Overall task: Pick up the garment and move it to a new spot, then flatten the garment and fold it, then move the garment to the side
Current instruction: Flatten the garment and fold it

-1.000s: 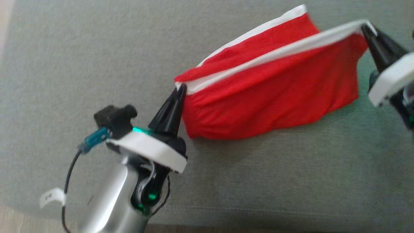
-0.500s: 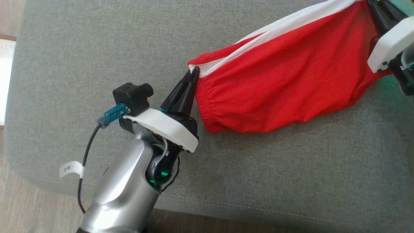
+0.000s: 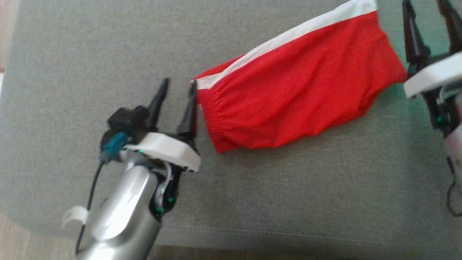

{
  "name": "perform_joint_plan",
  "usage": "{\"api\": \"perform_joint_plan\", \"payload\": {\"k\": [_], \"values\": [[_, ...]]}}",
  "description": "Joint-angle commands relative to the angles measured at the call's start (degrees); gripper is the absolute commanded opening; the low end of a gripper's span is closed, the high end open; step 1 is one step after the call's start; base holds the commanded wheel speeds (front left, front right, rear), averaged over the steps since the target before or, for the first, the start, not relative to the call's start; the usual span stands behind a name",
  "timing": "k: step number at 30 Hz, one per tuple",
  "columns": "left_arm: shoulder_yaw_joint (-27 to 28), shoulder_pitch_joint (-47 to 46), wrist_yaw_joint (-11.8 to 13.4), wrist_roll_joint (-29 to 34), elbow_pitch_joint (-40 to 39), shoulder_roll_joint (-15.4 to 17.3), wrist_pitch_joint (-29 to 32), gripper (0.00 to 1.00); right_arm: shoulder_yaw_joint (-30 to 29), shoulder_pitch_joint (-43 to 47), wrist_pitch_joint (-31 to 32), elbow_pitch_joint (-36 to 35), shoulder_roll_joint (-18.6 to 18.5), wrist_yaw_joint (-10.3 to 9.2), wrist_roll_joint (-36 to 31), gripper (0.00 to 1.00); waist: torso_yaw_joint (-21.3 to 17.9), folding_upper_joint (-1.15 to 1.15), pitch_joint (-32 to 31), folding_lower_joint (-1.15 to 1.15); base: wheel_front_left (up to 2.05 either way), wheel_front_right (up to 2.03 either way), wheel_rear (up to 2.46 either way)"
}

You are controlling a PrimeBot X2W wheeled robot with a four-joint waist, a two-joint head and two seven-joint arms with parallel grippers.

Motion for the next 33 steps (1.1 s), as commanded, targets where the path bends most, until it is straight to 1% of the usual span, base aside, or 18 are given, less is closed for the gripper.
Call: {"api": "perform_joint_plan", "payload": {"k": [1,3,6,8,11,12,18,21,26,33], "values": [[3.1,0.5,1.4,1.4,-3.0,2.1,-0.9,1.00,-2.6,3.6,-0.7,-3.7,1.0,0.22,-2.0,1.00,-2.3,0.00,-2.3,0.00,0.00,0.00,0.00],[4.3,1.1,2.6,2.8,-4.4,3.2,-1.0,1.00,-6.2,6.8,-0.7,-7.0,2.4,0.22,-4.6,1.00,-3.5,0.00,-3.4,0.00,0.00,0.00,0.00],[5.5,1.6,3.8,4.7,-6.5,4.4,-1.1,1.00,-11.0,12.4,-0.8,-11.9,4.7,0.22,-8.2,1.00,-5.0,0.00,-5.0,0.00,0.00,0.00,0.00],[6.4,1.8,3.9,5.7,-8.4,5.1,-1.2,1.00,-13.6,16.3,-0.6,-15.4,6.4,0.22,-10.1,1.00,-5.9,0.00,-6.0,0.00,0.00,0.00,0.00],[7.7,2.7,3.9,7.4,-10.8,5.9,-1.2,1.00,-16.8,22.0,1.3,-20.7,8.8,0.22,-12.5,1.00,-7.0,0.00,-7.4,0.00,0.00,0.00,0.00],[7.7,2.7,3.9,7.4,-10.8,5.9,-1.2,1.00,-16.8,22.0,1.3,-20.7,8.8,0.22,-12.5,1.00,-7.0,0.00,-7.4,0.00,0.00,0.00,0.00],[9.6,6.5,4.1,8.2,-11.2,7.1,-1.2,1.00,-20.7,32.4,6.3,-31.1,13.2,0.22,-16.1,1.00,-8.9,0.00,-9.9,0.00,0.00,0.00,0.00],[10.2,8.2,4.4,8.5,-10.7,7.4,-1.2,1.00,-21.4,35.4,8.4,-34.8,14.4,0.22,-17.1,1.00,-9.4,0.00,-10.3,0.00,0.00,0.00,0.00],[11.0,10.1,4.8,9.2,-10.3,7.5,-1.2,1.00,-22.1,37.6,10.7,-38.2,15.2,0.22,-17.7,1.00,-9.5,0.00,-10.8,0.00,0.00,0.00,0.00],[11.5,10.6,4.9,10.2,-10.2,7.1,-1.2,1.00,-22.6,38.4,12.0,-40.2,15.3,0.22,-17.8,1.00,-9.2,0.00,-10.7,0.00,0.00,0.00,0.00]]}}
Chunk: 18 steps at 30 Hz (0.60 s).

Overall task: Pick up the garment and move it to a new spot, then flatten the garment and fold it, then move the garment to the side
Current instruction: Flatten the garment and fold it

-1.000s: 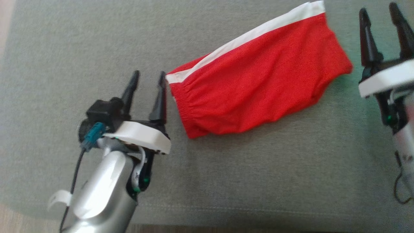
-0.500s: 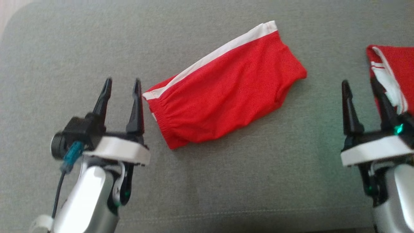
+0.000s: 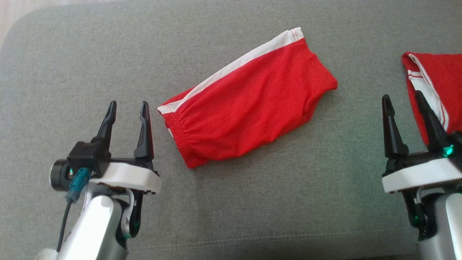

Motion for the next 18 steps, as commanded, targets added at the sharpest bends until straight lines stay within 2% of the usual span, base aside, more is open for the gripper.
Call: {"api": "perform_joint_plan", "payload": {"k": [1,13,16,18], "values": [[2.4,-1.2,0.3,0.5,-1.6,1.0,-0.3,1.00,0.9,0.1,0.3,-2.3,-0.5,0.22,-0.3,1.00,0.0,0.00,0.1,0.00,0.00,0.00,0.00],[2.7,-2.1,-0.3,2.0,-2.0,0.4,-0.3,1.00,0.0,-0.6,1.0,-2.4,-0.9,0.22,-0.4,1.00,1.0,0.00,1.8,0.00,0.00,0.00,0.00],[2.1,-3.5,-0.6,2.9,-2.4,0.0,-0.3,1.00,-0.3,-2.1,2.0,-1.3,-1.9,0.22,-0.1,1.00,2.3,0.00,3.7,0.00,0.00,0.00,0.00],[1.3,-5.5,-1.1,3.7,-2.9,-0.8,-0.3,1.00,-0.1,-5.2,3.1,1.0,-4.2,0.22,0.3,1.00,4.2,0.00,6.4,0.00,0.00,0.00,0.00]]}}
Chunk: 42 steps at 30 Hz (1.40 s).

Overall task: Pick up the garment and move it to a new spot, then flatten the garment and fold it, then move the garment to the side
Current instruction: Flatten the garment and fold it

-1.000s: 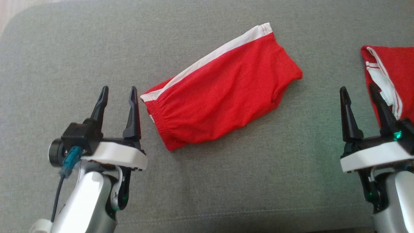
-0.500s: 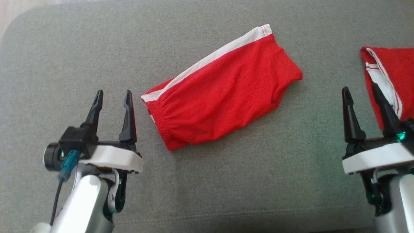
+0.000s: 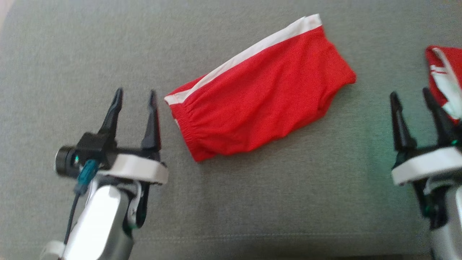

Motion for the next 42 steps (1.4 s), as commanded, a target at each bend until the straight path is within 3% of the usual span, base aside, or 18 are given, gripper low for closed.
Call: {"api": "perform_joint_plan", "payload": {"k": [1,10,18,19,21,26,35,42], "values": [[1.4,-4.2,-0.4,0.9,-2.5,0.1,-0.3,1.00,1.2,-5.0,0.5,-0.3,-2.9,0.22,0.4,1.00,2.6,0.00,3.4,0.00,0.00,0.00,0.00],[0.6,-8.2,-2.0,2.5,-2.8,-2.8,-0.3,1.00,8.1,-16.6,6.9,11.9,-8.6,0.22,4.1,1.00,6.8,0.00,8.9,0.00,0.00,0.00,0.00],[1.5,-8.5,-3.4,3.4,-1.7,-4.5,-0.3,1.00,11.5,-20.5,17.7,18.4,-9.9,0.22,9.0,1.00,7.8,0.00,9.4,0.00,0.00,0.00,0.00],[1.7,-8.4,-3.5,3.5,-1.6,-4.6,-0.3,1.00,11.6,-20.4,18.5,18.4,-9.8,0.22,9.6,0.72,7.8,0.00,9.3,0.00,0.00,0.00,0.00],[2.0,-8.2,-3.7,3.8,-1.6,-4.8,-0.3,1.00,11.6,-20.0,19.6,17.9,-9.7,0.22,10.2,0.00,7.7,0.00,9.2,0.00,0.00,0.00,0.00],[3.2,-7.4,-4.1,4.4,-1.3,-5.0,-0.3,1.00,9.8,-17.4,19.5,14.9,-8.2,0.22,9.2,0.00,6.6,0.00,8.2,0.00,0.00,0.00,0.00],[5.0,-2.9,-4.9,4.2,0.3,-4.7,-0.3,1.00,2.9,-4.4,15.4,7.3,-1.3,0.22,7.0,0.00,2.8,0.00,2.9,0.00,0.00,0.00,0.00],[5.2,0.5,-5.2,3.7,1.3,-4.6,-0.3,1.00,-1.8,1.5,13.6,7.5,2.5,0.22,5.2,0.00,1.0,0.00,-0.1,0.00,0.00,0.00,0.00]]}}
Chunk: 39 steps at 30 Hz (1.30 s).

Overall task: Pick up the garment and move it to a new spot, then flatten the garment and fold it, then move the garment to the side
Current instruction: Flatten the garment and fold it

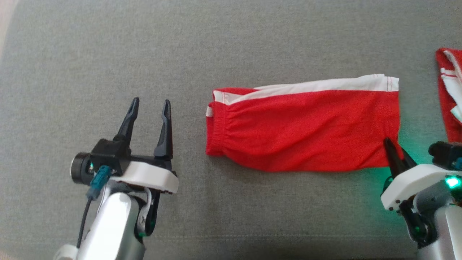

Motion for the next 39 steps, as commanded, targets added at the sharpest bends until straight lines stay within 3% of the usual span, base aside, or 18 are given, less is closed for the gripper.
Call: {"api": "perform_joint_plan", "payload": {"k": [1,11,17,23,32,33,34,35,39], "values": [[2.0,-0.4,-0.1,-0.3,-1.3,0.9,-0.3,1.00,-0.2,-0.4,-0.9,-1.3,0.0,0.22,-0.7,0.00,-0.7,0.00,-1.3,0.00,0.00,0.00,0.00],[1.8,0.3,0.4,0.2,-0.8,1.4,-0.3,1.00,1.6,-3.8,-0.6,-3.0,0.5,0.22,-3.3,0.00,0.0,0.00,-3.6,0.00,0.00,0.00,0.00],[1.4,0.3,0.4,0.1,-0.6,1.2,-0.3,1.00,14.1,-9.8,2.1,-8.2,2.5,0.22,-4.0,0.00,1.7,0.00,-5.3,0.00,0.00,0.00,0.00],[0.6,0.4,0.2,-0.4,-0.4,0.5,-0.3,1.00,26.3,-12.6,2.8,-6.0,5.4,0.22,0.0,0.00,4.5,0.00,-5.8,0.00,0.00,0.00,0.00],[0.4,0.9,0.4,-0.6,-0.3,0.0,-0.3,1.00,32.9,-12.2,0.0,1.3,6.5,0.22,4.1,0.00,6.4,0.00,-5.5,0.00,0.00,0.00,0.00],[0.4,0.9,0.4,-0.6,-0.3,0.0,-0.3,1.00,33.0,-12.3,-0.5,1.7,6.5,0.22,4.2,0.24,6.3,0.00,-5.5,0.00,0.00,0.00,0.00],[0.5,0.9,0.4,-0.6,-0.2,0.0,-0.3,1.00,33.2,-12.5,-1.3,1.8,6.5,0.22,4.2,0.88,6.3,0.00,-5.5,0.00,0.00,0.00,0.00],[0.6,1.0,0.5,-0.5,-0.2,0.0,-0.3,1.00,33.5,-12.7,-2.4,1.5,6.5,0.22,4.2,1.00,6.1,0.00,-5.6,0.00,0.00,0.00,0.00],[1.0,1.4,0.6,-0.4,-0.2,0.5,-0.3,1.00,33.2,-13.1,-8.0,-1.8,6.5,0.22,3.6,1.00,4.9,0.00,-6.2,0.00,0.00,0.00,0.00]]}}
